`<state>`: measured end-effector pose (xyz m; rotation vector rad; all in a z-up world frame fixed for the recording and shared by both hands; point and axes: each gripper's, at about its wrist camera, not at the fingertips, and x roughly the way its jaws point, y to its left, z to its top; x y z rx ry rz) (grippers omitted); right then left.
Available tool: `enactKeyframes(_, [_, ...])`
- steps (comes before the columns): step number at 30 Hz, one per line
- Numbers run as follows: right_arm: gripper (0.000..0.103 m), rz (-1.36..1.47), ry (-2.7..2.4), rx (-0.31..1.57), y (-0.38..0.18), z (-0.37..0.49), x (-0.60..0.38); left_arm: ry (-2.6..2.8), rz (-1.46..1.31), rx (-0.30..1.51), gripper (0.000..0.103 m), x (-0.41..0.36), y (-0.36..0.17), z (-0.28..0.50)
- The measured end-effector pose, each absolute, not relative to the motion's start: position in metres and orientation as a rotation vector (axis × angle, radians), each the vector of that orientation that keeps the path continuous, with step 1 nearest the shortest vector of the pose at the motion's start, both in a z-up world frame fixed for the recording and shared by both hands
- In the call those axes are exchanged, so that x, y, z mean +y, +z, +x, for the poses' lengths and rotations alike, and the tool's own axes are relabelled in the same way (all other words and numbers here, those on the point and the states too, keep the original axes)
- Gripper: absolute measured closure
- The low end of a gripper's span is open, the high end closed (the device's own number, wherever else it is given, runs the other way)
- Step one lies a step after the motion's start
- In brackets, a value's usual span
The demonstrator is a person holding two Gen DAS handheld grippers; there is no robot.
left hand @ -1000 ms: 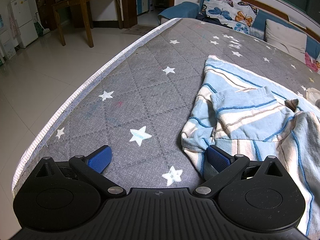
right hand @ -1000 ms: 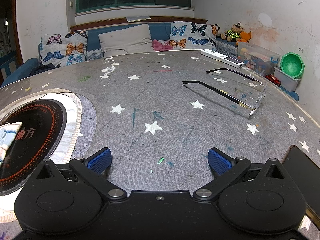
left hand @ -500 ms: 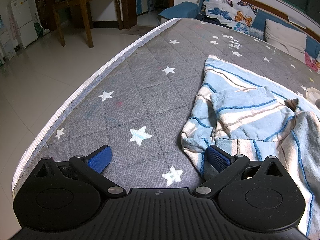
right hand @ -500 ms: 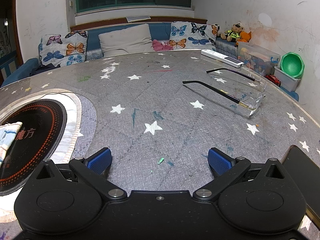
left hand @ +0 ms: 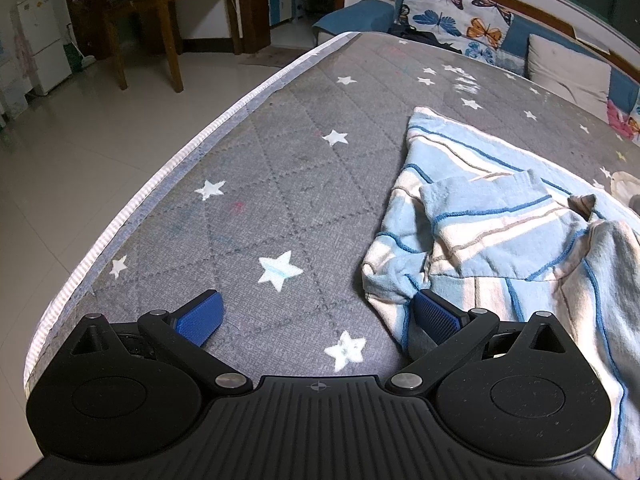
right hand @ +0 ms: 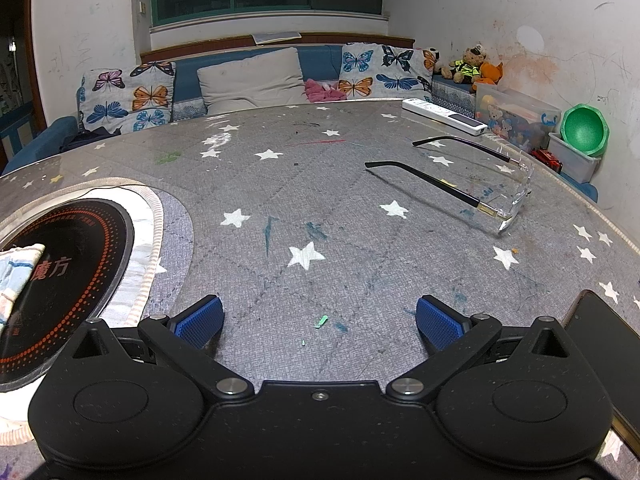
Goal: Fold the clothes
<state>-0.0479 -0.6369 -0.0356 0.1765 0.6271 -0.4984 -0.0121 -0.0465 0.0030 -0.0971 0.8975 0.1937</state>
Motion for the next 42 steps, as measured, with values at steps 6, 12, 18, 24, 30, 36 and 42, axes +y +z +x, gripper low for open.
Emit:
enactKeyframes(6, [0.0, 0.176, -0.498, 0.627, -0.036, -0.048, -0.637, 0.169, -0.092, 0.909, 0.0, -0.044, 0.004, -0.012])
enactKeyframes(12, [0.0, 0.176, -0.499, 0.627, -0.036, -0.048, -0.637, 0.16, -0.085, 0.899, 0.0, -0.044, 0.003, -0.014])
enactKeyframes(18, [0.0, 0.177, -0.498, 0.627, -0.036, -0.048, -0.638, 0.137, -0.08, 0.93, 0.0, -0.042, 0.005, -0.011])
enactKeyframes(24, [0.0, 0.181, -0.497, 0.626, -0.036, -0.048, -0.638, 0.132, -0.077, 0.935, 0.0, -0.041, 0.005, -0.009])
enactKeyframes(30, [0.0, 0.182, -0.496, 0.626, -0.036, -0.048, -0.638, 0.127, -0.076, 0.93, 0.0, -0.042, 0.003, -0.007])
enactKeyframes(36, [0.0, 0.181, -0.496, 0.627, -0.036, -0.048, -0.638, 0.123, -0.075, 0.925, 0.0, -0.044, 0.002, -0.004])
enactKeyframes(42, [0.0, 0.181, -0.496, 0.626, -0.036, -0.047, -0.638, 0.12, -0.074, 0.921, 0.0, -0.044, 0.001, -0.004])
